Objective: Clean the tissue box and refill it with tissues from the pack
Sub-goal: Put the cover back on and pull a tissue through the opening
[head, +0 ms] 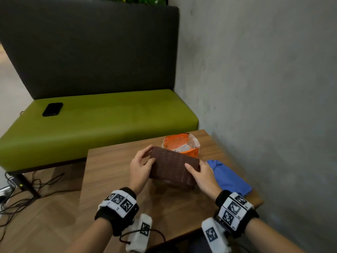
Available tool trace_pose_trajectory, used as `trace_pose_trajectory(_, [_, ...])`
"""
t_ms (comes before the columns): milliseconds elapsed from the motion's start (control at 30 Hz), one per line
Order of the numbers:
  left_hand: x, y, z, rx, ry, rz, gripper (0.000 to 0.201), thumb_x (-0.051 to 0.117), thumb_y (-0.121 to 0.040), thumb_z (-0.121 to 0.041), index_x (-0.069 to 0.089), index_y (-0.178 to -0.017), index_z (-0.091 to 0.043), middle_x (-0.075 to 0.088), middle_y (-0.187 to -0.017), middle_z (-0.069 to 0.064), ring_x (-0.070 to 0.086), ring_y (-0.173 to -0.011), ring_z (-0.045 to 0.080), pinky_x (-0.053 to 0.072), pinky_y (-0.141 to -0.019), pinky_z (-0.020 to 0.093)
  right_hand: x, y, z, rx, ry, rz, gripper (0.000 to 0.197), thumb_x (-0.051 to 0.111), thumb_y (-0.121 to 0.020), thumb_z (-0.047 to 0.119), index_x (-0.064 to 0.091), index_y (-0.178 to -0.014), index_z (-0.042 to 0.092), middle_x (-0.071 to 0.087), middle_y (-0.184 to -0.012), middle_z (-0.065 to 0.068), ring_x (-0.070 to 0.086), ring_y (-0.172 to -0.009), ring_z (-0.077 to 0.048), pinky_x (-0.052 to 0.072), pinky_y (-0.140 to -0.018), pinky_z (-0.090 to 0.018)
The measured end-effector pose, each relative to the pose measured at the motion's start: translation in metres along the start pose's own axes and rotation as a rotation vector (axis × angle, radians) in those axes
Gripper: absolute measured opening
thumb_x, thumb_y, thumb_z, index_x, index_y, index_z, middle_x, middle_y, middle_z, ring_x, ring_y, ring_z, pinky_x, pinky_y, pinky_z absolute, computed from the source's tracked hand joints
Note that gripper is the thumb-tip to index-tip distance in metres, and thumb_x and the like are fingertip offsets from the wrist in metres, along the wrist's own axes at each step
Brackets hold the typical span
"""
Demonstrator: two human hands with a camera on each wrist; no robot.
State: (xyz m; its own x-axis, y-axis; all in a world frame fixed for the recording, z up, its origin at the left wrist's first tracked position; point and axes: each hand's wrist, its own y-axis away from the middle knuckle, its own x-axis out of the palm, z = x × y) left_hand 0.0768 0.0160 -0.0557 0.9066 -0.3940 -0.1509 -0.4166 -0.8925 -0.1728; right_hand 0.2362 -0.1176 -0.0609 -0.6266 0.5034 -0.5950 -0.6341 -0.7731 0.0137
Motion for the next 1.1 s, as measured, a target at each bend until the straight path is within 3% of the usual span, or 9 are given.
trace_pose_trajectory(133, [-0.007, 0.012, 0.017, -0.125, 0.116, -0.045, 0.047, 0.053, -0.086, -0.030, 0.051, -0.130, -0.014, 0.050, -0.101, -0.006, 0.053, -0.107, 0.016, 0.042, -0.105, 0.043, 0.007, 0.013, -0.009, -0.080, 0.104, 0.001, 0.068, 0.062, -0.086, 0.035, 0.030, -0.143, 0.014, 0.044, -0.126, -0.008, 0.044, -0.120, -0.019, 0.038, -0.105, -0.033])
trace_pose_trajectory(233, [-0.007, 0.022, 0.027, -0.114, -0.023, -0.050, 0.042, 0.055, -0.091, -0.021, 0.051, -0.131, -0.009, 0.046, -0.096, 0.001, 0.053, -0.092, 0.012, 0.044, -0.092, 0.029, 0.014, 0.024, -0.016, -0.151, 0.139, -0.006, 0.067, 0.070, -0.081, 0.022, 0.036, -0.138, 0.009, 0.044, -0.126, -0.007, 0.045, -0.121, -0.017, 0.032, -0.101, -0.019])
trace_pose_trajectory(333, [-0.007, 0.028, 0.028, -0.001, -0.229, -0.019, 0.044, 0.063, -0.085, -0.013, 0.053, -0.128, -0.008, 0.045, -0.093, 0.003, 0.049, -0.086, 0.013, 0.039, -0.082, 0.014, 0.018, 0.028, -0.022, -0.173, 0.127, -0.012, 0.059, 0.071, -0.079, 0.018, 0.042, -0.131, 0.008, 0.047, -0.121, -0.006, 0.050, -0.115, -0.018, 0.040, -0.102, -0.024])
trace_pose_trajectory(400, [-0.008, 0.027, 0.028, 0.043, -0.318, 0.015, 0.043, 0.064, -0.085, -0.012, 0.055, -0.126, -0.007, 0.045, -0.099, 0.005, 0.049, -0.092, 0.015, 0.045, -0.089, 0.024, 0.016, 0.027, -0.020, -0.217, 0.141, -0.072, 0.048, 0.066, -0.083, 0.023, 0.048, -0.125, 0.010, 0.050, -0.115, -0.005, 0.053, -0.107, -0.016, 0.047, -0.095, -0.033])
trace_pose_trajectory(467, [-0.009, 0.022, 0.026, 0.129, -0.391, 0.054, 0.039, 0.063, -0.085, -0.013, 0.057, -0.124, -0.008, 0.046, -0.107, 0.007, 0.046, -0.103, 0.015, 0.044, -0.100, 0.032, 0.012, 0.019, -0.009, -0.292, 0.216, -0.164, 0.033, 0.061, -0.087, 0.029, 0.056, -0.116, 0.013, 0.052, -0.110, -0.003, 0.055, -0.101, -0.015, 0.047, -0.084, -0.028])
trace_pose_trajectory(600, [-0.004, 0.007, 0.021, 0.375, -0.577, 0.218, 0.033, 0.061, -0.086, -0.013, 0.062, -0.118, -0.009, 0.056, -0.118, 0.008, 0.047, -0.113, 0.019, 0.034, -0.099, 0.019, 0.015, -0.011, 0.026, -0.390, 0.402, -0.110, 0.023, 0.064, -0.085, 0.026, 0.066, -0.106, 0.016, 0.061, -0.109, -0.002, 0.056, -0.105, -0.020, 0.046, -0.087, -0.032])
trace_pose_trajectory(733, [0.002, -0.002, 0.012, 0.331, -0.690, 0.311, 0.031, 0.058, -0.089, -0.026, 0.065, -0.115, -0.011, 0.062, -0.116, 0.003, 0.050, -0.112, 0.019, 0.042, -0.096, 0.030, 0.021, -0.026, 0.035, -0.284, 0.604, 0.069, 0.025, 0.064, -0.084, 0.036, 0.068, -0.104, 0.022, 0.060, -0.115, 0.001, 0.050, -0.114, -0.020, 0.043, -0.093, -0.040])
trace_pose_trajectory(900, [0.006, -0.009, 0.004, 0.294, -0.832, 0.362, 0.028, 0.055, -0.090, -0.023, 0.065, -0.114, -0.014, 0.059, -0.116, 0.006, 0.048, -0.111, 0.022, 0.040, -0.091, 0.030, 0.024, -0.025, 0.043, -0.220, 0.571, 0.064, 0.010, 0.066, -0.083, 0.028, 0.072, -0.088, 0.022, 0.065, -0.109, 0.000, 0.050, -0.111, -0.023, 0.045, -0.091, -0.042])
trace_pose_trajectory(1100, [0.014, -0.012, -0.005, 0.236, -0.947, 0.352, 0.019, 0.062, -0.084, -0.026, 0.070, -0.100, -0.020, 0.061, -0.110, 0.005, 0.053, -0.109, 0.026, 0.046, -0.086, 0.039, 0.027, -0.027, 0.049, -0.205, 0.602, 0.086, 0.010, 0.069, -0.081, 0.025, 0.072, -0.087, 0.018, 0.066, -0.108, -0.004, 0.054, -0.109, -0.024, 0.047, -0.090, -0.043])
